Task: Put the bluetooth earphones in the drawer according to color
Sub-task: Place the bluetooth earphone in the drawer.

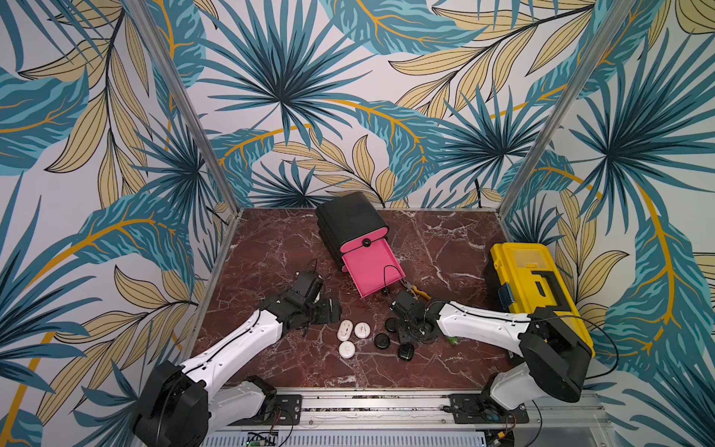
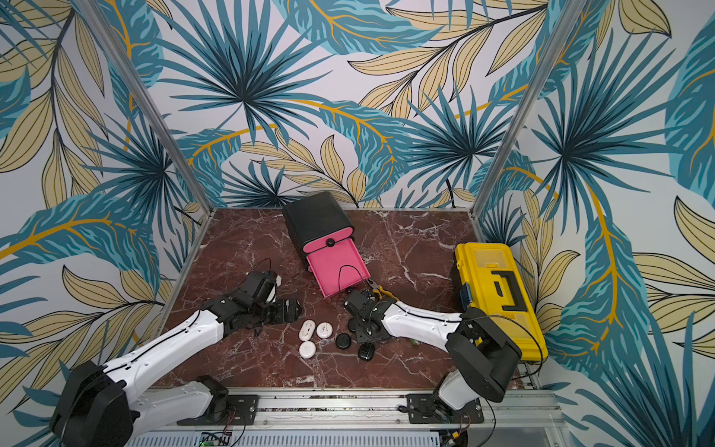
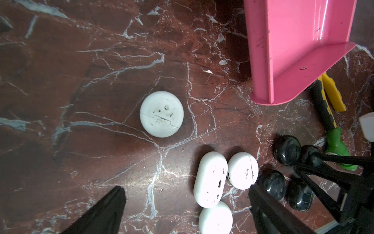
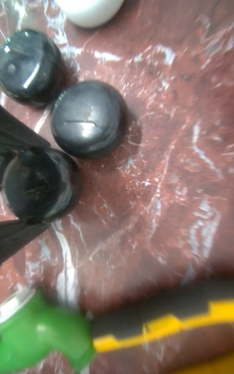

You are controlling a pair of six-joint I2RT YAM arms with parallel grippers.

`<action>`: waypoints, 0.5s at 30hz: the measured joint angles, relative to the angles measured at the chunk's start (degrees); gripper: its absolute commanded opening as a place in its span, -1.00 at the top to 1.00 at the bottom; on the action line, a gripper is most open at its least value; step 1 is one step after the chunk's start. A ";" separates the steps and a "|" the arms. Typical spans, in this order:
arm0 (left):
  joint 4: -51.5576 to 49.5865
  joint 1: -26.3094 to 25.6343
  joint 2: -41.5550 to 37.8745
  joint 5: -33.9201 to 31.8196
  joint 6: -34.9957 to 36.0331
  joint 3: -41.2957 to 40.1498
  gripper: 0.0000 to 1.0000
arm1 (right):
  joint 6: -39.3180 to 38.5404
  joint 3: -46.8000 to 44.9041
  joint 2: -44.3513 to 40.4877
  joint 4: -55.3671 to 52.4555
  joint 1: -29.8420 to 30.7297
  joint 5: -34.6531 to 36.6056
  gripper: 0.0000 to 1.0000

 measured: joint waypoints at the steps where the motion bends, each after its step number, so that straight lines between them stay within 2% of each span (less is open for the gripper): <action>1: 0.00 0.00 0.00 0.00 0.00 0.00 -1.00 | 0.00 0.35 -0.63 -0.20 -0.07 0.39 0.13; 8: 0.00 0.00 -0.42 -0.13 0.02 0.00 -1.00 | -0.74 5.18 -4.31 -0.48 -1.97 1.03 0.15; 15: 0.04 0.00 -1.73 -0.15 0.02 0.00 -1.00 | -4.44 14.12 -4.09 -0.85 -7.48 -1.05 0.15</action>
